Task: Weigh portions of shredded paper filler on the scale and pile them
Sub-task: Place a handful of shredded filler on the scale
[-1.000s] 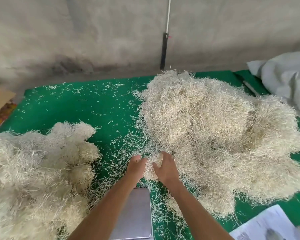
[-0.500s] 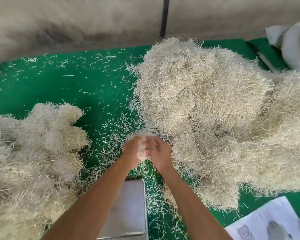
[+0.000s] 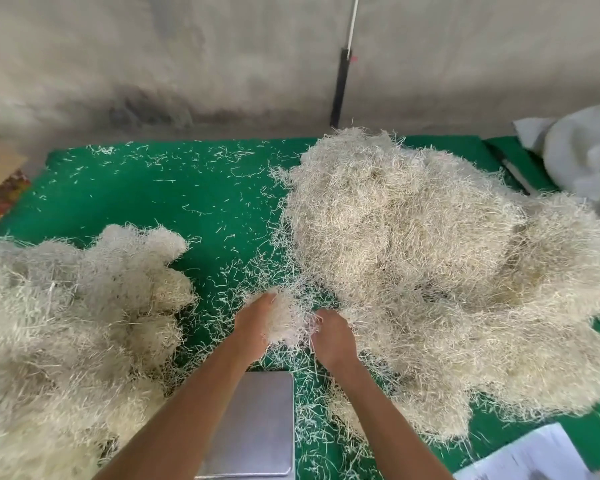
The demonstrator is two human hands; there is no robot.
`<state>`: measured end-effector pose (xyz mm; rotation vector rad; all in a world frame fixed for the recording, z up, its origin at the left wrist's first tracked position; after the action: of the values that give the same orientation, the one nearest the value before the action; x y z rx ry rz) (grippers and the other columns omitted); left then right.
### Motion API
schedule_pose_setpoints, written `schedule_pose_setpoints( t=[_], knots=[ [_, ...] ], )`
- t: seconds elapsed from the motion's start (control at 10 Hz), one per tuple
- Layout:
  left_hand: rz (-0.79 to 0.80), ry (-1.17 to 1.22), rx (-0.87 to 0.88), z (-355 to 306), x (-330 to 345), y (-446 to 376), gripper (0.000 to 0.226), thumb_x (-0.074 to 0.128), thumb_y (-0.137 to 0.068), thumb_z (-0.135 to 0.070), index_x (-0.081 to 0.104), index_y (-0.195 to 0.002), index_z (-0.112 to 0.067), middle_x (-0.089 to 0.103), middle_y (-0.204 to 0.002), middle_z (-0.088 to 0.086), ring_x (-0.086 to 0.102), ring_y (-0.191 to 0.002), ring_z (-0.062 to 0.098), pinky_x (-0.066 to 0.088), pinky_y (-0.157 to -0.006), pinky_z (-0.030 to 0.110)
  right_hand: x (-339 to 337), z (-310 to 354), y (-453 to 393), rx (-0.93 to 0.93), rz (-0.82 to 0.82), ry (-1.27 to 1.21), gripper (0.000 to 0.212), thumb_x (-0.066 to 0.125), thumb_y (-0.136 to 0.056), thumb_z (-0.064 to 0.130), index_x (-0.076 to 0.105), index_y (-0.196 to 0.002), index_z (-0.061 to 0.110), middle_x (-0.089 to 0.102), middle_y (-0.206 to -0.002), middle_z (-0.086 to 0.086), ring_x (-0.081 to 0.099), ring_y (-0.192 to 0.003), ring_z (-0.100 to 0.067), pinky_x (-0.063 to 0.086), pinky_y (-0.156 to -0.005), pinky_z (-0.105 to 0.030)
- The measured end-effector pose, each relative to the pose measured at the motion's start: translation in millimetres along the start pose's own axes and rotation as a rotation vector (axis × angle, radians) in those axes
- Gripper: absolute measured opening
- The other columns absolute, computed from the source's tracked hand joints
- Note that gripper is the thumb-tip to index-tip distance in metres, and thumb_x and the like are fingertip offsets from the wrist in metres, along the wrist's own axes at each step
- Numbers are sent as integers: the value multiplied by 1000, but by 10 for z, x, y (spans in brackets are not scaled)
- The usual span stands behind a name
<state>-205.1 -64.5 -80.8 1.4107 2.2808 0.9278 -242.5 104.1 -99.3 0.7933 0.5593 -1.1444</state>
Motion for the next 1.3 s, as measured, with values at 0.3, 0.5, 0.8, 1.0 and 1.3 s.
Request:
schedule_pose_setpoints(
  t=[0.3,0.5,0.8,1.0,1.3],
  knots=[
    [143,107,-12,-86,10,197,20,45,-106,-31,62,-104,-20,71,-86,-1,71,-65,12,55,-45,22,-282,746,324,-58,77,-769,31,51,-102,7,65,-125,22,72,-118,4,69,-75,-23,64,-71,-46],
    [174,-148,268,-416,-222,212,45,33,-104,-54,63,-115,-23,70,-112,11,66,-96,27,60,-78,41,-294,276,391,-39,17,-64,70,55,-99,59,41,-155,19,50,-153,0,64,-110,-13,52,-105,-43],
    [-12,-575,445,-475,-274,498,51,29,-109,-36,28,-155,-13,33,-148,-7,33,-140,18,38,-99,8,13,783,519,257,289,-666,33,39,-110,4,48,-137,-13,48,-142,-35,60,-110,-38,48,-92,-10],
    [-165,-325,365,-506,-770,790,44,46,-95,10,51,-137,-2,61,-98,14,43,-61,4,37,-39,14,-33,1395,751,50,250,-786,53,57,-106,34,38,-152,17,53,-145,-13,58,-126,-35,46,-112,-49],
    [138,103,94,-249,-749,1381,43,54,-100,-44,57,-132,-15,61,-132,11,54,-127,30,56,-92,43,182,1286,827,-59,217,-476,20,52,-101,4,66,-90,12,59,-74,-1,53,-62,-6,42,-55,-15]
  ],
)
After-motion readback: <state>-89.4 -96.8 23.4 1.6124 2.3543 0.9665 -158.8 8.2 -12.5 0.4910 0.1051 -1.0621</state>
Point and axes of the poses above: each hand's wrist, its own y-axis away from the middle knuckle, its own x-axis out of the palm, z = x × y, the point moved 6 cm from there along -y, towards the middle knuckle
